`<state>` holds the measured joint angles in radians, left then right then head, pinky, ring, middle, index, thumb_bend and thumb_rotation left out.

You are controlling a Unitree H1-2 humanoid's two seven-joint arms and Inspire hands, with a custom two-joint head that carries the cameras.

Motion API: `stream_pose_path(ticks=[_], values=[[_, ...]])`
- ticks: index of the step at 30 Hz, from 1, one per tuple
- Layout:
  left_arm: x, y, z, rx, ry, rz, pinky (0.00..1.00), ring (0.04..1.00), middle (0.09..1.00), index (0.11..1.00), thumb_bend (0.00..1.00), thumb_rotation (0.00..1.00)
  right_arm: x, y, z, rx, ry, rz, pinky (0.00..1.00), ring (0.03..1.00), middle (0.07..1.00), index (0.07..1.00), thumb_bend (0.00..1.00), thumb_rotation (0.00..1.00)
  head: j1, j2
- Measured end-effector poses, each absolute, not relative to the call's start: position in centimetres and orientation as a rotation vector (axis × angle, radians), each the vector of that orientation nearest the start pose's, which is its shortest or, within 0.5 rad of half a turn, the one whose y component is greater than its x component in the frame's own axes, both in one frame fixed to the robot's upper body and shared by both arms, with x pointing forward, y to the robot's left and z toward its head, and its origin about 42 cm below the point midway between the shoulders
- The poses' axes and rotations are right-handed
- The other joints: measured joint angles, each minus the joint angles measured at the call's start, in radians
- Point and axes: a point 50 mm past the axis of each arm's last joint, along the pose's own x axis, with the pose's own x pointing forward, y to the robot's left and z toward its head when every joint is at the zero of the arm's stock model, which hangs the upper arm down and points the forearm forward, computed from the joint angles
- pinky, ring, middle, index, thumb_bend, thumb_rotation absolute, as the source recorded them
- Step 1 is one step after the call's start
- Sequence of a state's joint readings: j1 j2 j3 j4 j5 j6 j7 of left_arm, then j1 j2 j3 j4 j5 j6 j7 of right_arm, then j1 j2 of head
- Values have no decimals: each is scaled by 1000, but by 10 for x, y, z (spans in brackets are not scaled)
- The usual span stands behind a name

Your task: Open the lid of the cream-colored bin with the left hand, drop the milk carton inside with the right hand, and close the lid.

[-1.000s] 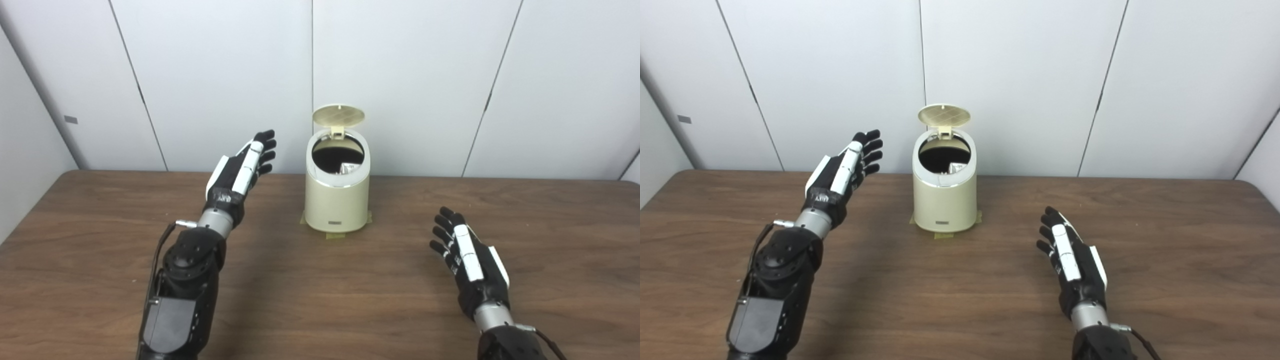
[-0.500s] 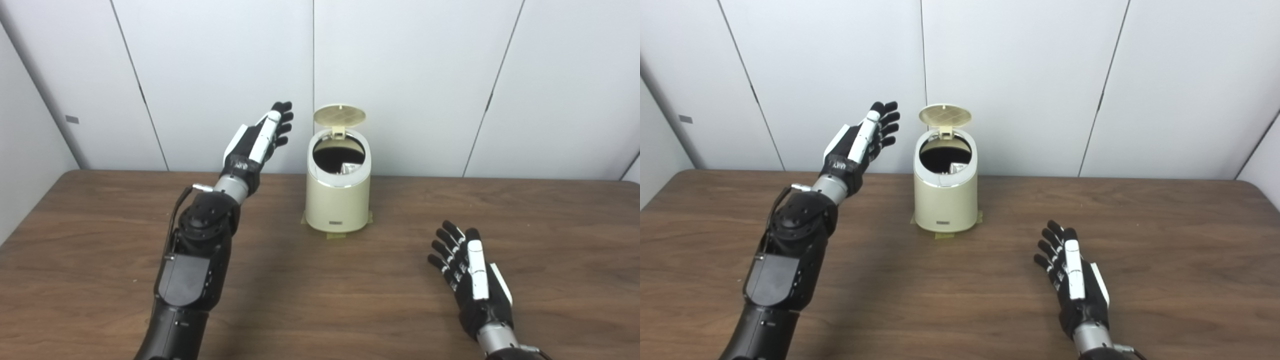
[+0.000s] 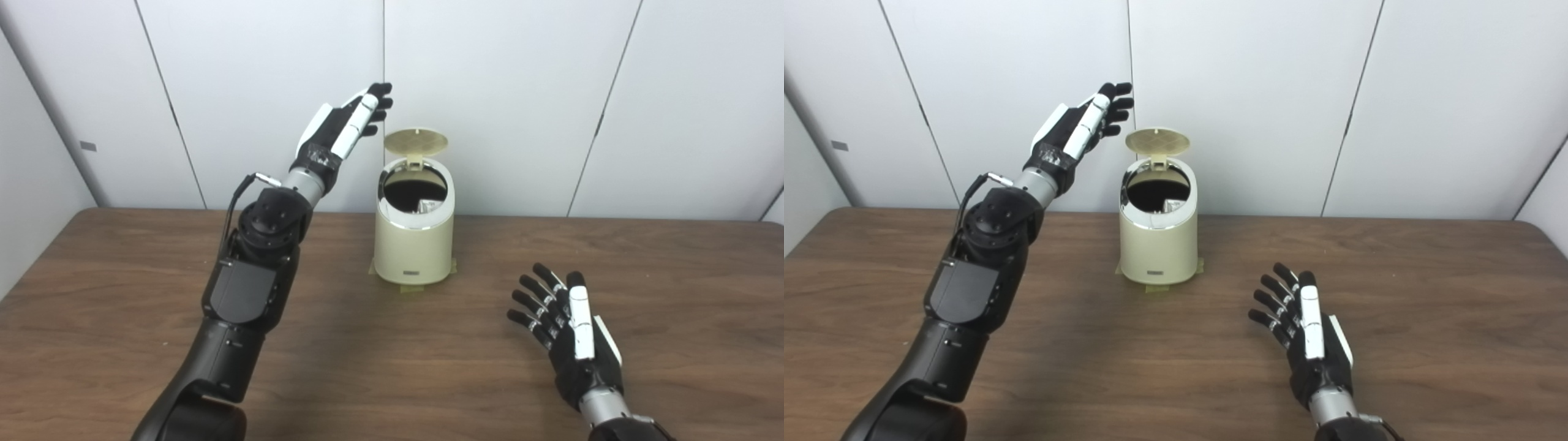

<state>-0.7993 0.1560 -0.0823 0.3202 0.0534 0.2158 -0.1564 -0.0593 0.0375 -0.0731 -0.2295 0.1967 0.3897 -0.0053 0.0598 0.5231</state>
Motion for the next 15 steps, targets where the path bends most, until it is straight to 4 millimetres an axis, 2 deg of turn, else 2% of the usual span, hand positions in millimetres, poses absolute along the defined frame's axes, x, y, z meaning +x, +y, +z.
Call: stream_pose_path(ticks=[4, 6, 10, 15], values=[[498, 160, 310, 369, -245, -325, 909, 885, 857, 885, 533, 1000, 300, -209, 150, 232, 105, 84, 721, 796, 812, 873, 537, 812, -12, -6], [499, 158, 317, 423, -260, -337, 915, 874, 826, 878, 526, 1000, 301, -208, 149, 223, 111, 107, 720, 793, 808, 877, 550, 819, -17, -8], [503, 157, 330, 570, -307, -358, 916, 849, 768, 807, 488, 1000, 301, -206, 147, 219, 132, 120, 705, 771, 782, 885, 549, 847, -28, -5], [503, 156, 331, 679, -309, -373, 921, 794, 708, 747, 450, 1000, 302, -204, 148, 218, 134, 126, 700, 746, 760, 891, 551, 873, -38, 5]])
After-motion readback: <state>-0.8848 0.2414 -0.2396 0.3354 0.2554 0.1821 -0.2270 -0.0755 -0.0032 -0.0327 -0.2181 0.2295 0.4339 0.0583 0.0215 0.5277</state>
